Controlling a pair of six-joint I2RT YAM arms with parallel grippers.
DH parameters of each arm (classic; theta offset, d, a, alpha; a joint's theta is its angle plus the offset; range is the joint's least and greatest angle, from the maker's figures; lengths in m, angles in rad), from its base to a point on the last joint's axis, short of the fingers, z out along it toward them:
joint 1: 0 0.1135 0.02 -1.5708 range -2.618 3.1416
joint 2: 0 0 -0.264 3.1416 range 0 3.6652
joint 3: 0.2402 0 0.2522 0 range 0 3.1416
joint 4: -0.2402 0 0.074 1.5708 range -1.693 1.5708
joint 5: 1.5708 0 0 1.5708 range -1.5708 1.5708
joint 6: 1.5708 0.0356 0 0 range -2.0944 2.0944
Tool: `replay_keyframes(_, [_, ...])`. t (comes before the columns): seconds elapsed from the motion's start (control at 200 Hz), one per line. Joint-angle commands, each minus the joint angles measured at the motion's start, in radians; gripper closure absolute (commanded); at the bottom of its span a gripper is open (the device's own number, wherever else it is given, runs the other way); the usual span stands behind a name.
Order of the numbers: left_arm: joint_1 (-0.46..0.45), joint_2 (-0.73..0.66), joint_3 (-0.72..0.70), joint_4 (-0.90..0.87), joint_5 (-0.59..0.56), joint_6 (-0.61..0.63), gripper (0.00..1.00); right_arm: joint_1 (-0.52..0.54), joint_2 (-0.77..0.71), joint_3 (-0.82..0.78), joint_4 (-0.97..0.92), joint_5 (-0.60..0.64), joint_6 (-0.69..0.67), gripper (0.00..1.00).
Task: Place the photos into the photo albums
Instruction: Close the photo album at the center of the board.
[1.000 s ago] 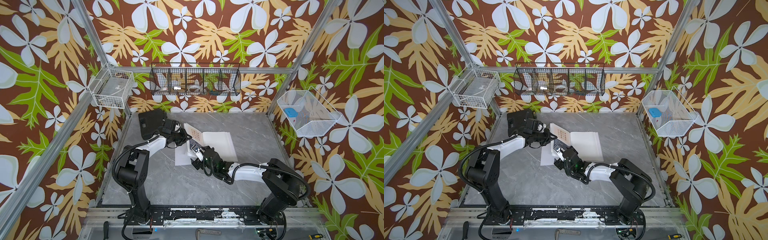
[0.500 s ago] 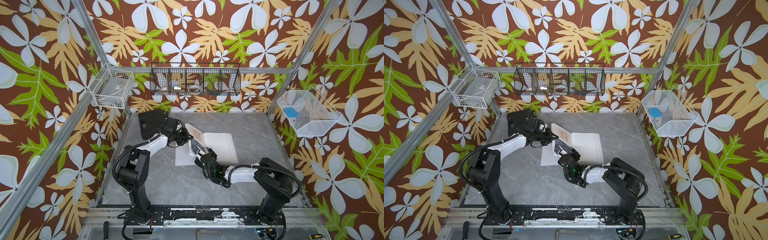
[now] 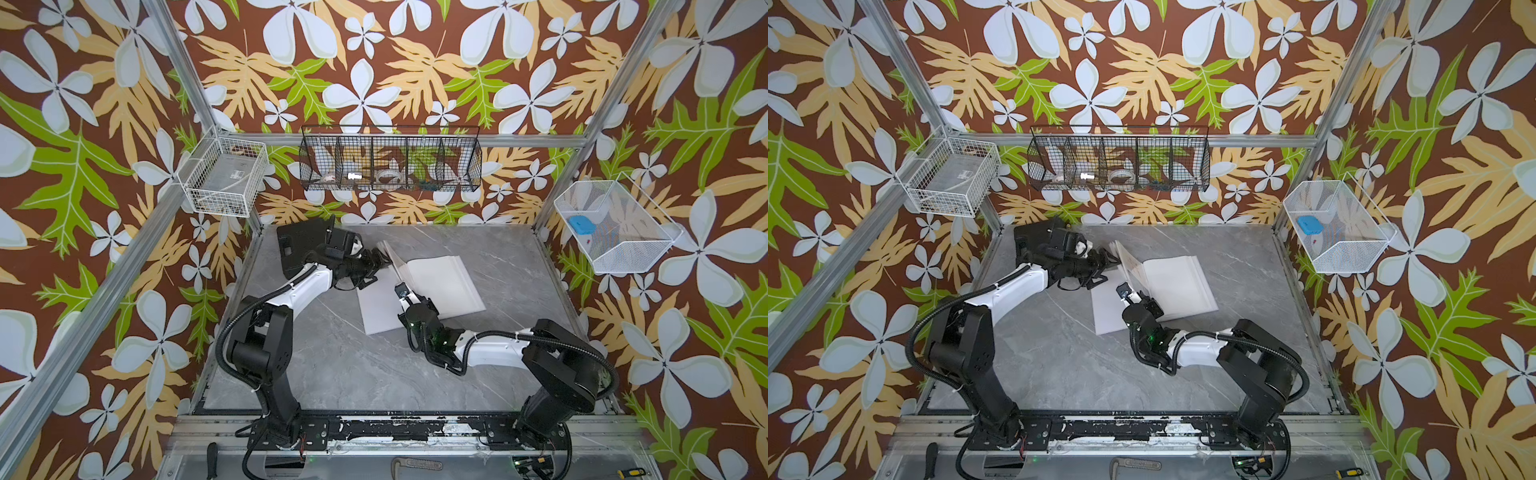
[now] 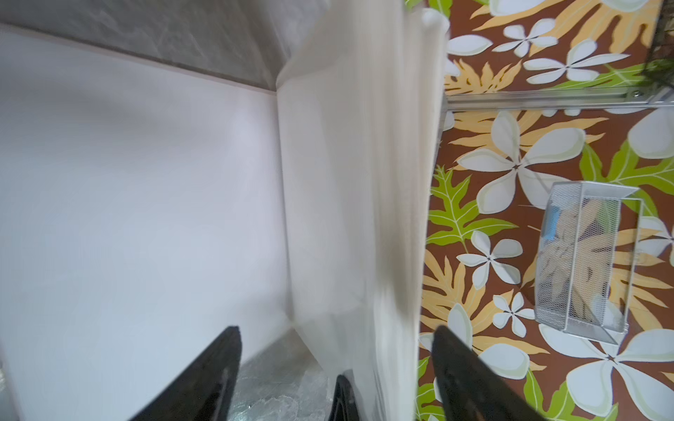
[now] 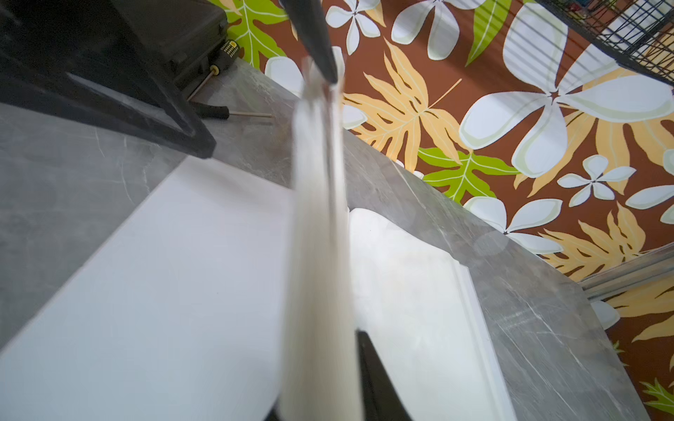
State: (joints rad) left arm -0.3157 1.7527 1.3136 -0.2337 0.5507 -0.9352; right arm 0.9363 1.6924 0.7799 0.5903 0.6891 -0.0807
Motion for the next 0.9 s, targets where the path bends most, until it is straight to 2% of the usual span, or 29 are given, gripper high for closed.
replay_keyframes(0.0, [0.034,-0.088,-0.046,-0.027,-0.126,0.036,0.09,-0.002,0.002,0.02,-0.025,0.017,0.055,0.86])
replay_keyframes(0.08, [0.06,-0.18,-0.163,-0.004,-0.19,0.004,0.04,-0.008,0.014,0.045,-0.062,0.013,0.082,1.0])
replay_keyframes(0.19, [0.074,-0.243,-0.343,0.086,-0.196,-0.04,0.03,-0.025,0.044,0.076,-0.122,0.005,0.121,1.0])
replay_keyframes(0.265, [0.072,-0.238,-0.418,0.162,-0.17,-0.057,0.0,-0.066,0.047,0.084,-0.173,-0.066,0.196,1.0])
replay_keyframes(0.465, [0.071,-0.254,-0.495,0.193,-0.234,-0.012,0.0,-0.106,0.046,0.069,-0.168,-0.103,0.228,1.0])
replay_keyframes(0.606, [0.077,-0.202,-0.544,0.337,-0.168,-0.021,0.0,-0.124,-0.023,0.047,-0.129,-0.177,0.274,1.0])
replay_keyframes(0.696, [0.076,-0.134,-0.537,0.375,-0.126,-0.014,0.0,-0.149,-0.051,0.087,-0.19,-0.219,0.298,1.0])
replay_keyframes(0.896, [0.07,-0.08,-0.537,0.418,-0.109,-0.015,0.0,-0.188,-0.053,0.171,-0.313,-0.289,0.302,1.0])
